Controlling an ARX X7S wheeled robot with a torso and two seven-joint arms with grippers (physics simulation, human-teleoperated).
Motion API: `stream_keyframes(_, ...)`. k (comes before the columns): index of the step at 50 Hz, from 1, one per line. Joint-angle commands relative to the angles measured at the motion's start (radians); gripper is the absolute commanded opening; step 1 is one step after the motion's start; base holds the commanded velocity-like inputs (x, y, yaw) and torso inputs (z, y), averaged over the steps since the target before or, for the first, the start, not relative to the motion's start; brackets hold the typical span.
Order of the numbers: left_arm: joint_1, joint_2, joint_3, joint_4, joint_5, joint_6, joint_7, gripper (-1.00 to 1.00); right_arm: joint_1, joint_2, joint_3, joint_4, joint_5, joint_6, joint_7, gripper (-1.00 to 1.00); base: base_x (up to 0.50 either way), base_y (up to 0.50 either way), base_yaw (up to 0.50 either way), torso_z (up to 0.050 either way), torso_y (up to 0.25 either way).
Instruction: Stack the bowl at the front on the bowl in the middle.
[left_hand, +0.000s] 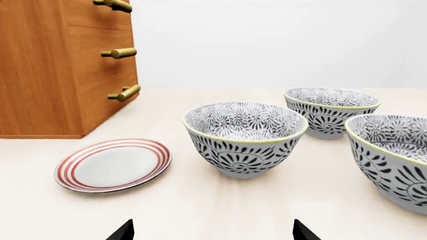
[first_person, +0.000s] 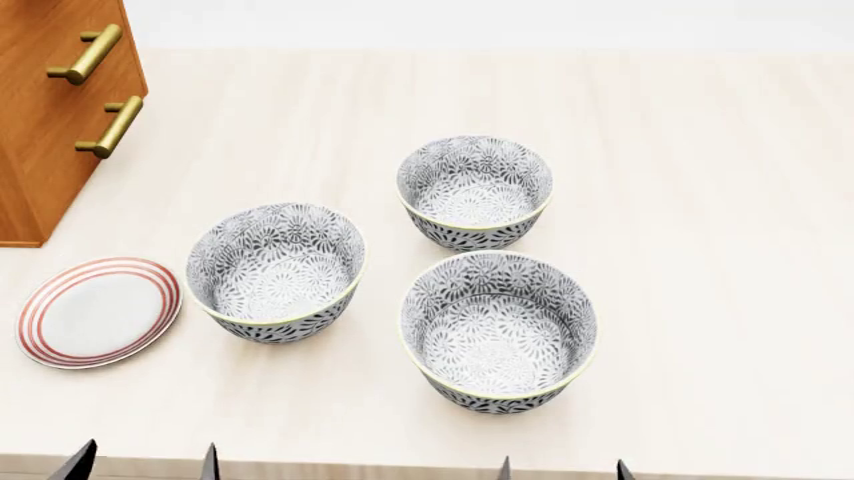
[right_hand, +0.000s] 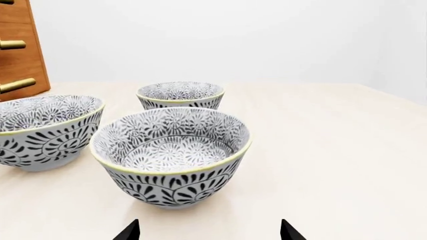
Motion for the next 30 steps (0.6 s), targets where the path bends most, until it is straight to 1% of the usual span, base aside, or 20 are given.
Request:
stream_keyframes(1, -0.061, -0.03, 0.011, 0.182, -0.03, -0.193, -0.043, 1.0, 0.044, 0.045, -0.01, -0.246, 0.031, 0.257, 0.029, 1.0, 0.0, 0.0, 0.0, 0.0, 0.0)
stream_keyframes(4, -0.117, -0.045, 0.024, 0.283, -0.022, -0.284, -0.048, 1.0, 0.12, 0.064, -0.007, -0.366, 0.051, 0.43, 0.029, 1.0, 0.0, 0.0, 0.0, 0.0, 0.0)
stream_keyframes(5, -0.131, -0.048, 0.024, 0.301, -0.032, -0.314, -0.042, 1.0, 0.136, 0.067, -0.008, -0.385, 0.049, 0.451, 0.033, 1.0, 0.0, 0.0, 0.0, 0.0, 0.0)
stream_keyframes(6, -0.166, -0.054, 0.028, 0.33, -0.032, -0.33, -0.039, 1.0, 0.185, 0.07, -0.003, -0.422, 0.06, 0.527, 0.035, 1.0, 0.0, 0.0, 0.0, 0.0, 0.0)
stream_keyframes(7, -0.18, -0.058, 0.03, 0.346, -0.041, -0.344, -0.031, 1.0, 0.206, 0.071, -0.002, -0.434, 0.063, 0.553, 0.037, 1.0, 0.0, 0.0, 0.0, 0.0, 0.0)
stream_keyframes(8, -0.209, -0.06, 0.036, 0.355, -0.02, -0.374, -0.049, 1.0, 0.233, 0.073, -0.005, -0.449, 0.064, 0.586, 0.04, 1.0, 0.0, 0.0, 0.0, 0.0, 0.0)
stream_keyframes(9, -0.254, -0.062, 0.028, 0.366, -0.046, -0.43, -0.036, 1.0, 0.268, 0.075, -0.008, -0.459, 0.066, 0.627, 0.042, 1.0, 0.0, 0.0, 0.0, 0.0, 0.0)
stream_keyframes(11, -0.315, -0.067, 0.031, 0.368, -0.044, -0.483, -0.041, 1.0, 0.323, 0.076, -0.01, -0.471, 0.071, 0.685, 0.046, 1.0, 0.0, 0.0, 0.0, 0.0, 0.0)
stream_keyframes(15, -0.392, -0.07, 0.02, 0.372, -0.05, -0.532, -0.052, 1.0, 0.433, 0.078, -0.011, -0.5, 0.077, 0.797, 0.061, 1.0, 0.0, 0.0, 0.0, 0.0, 0.0)
stream_keyframes(19, -0.409, -0.073, 0.028, 0.37, -0.049, -0.534, -0.058, 1.0, 0.471, 0.073, -0.006, -0.487, 0.08, 0.827, 0.072, 1.0, 0.0, 0.0, 0.0, 0.0, 0.0)
stream_keyframes(28, -0.411, -0.088, 0.049, 0.367, -0.029, -0.51, -0.076, 1.0, 0.478, 0.073, -0.021, -0.461, 0.065, 0.805, 0.1, 1.0, 0.0, 0.0, 0.0, 0.0, 0.0)
stream_keyframes(30, -0.412, -0.091, 0.047, 0.372, -0.031, -0.511, -0.078, 1.0, 0.474, 0.077, -0.037, -0.468, 0.048, 0.796, 0.115, 1.0, 0.0, 0.5, 0.0, 0.0, 0.0)
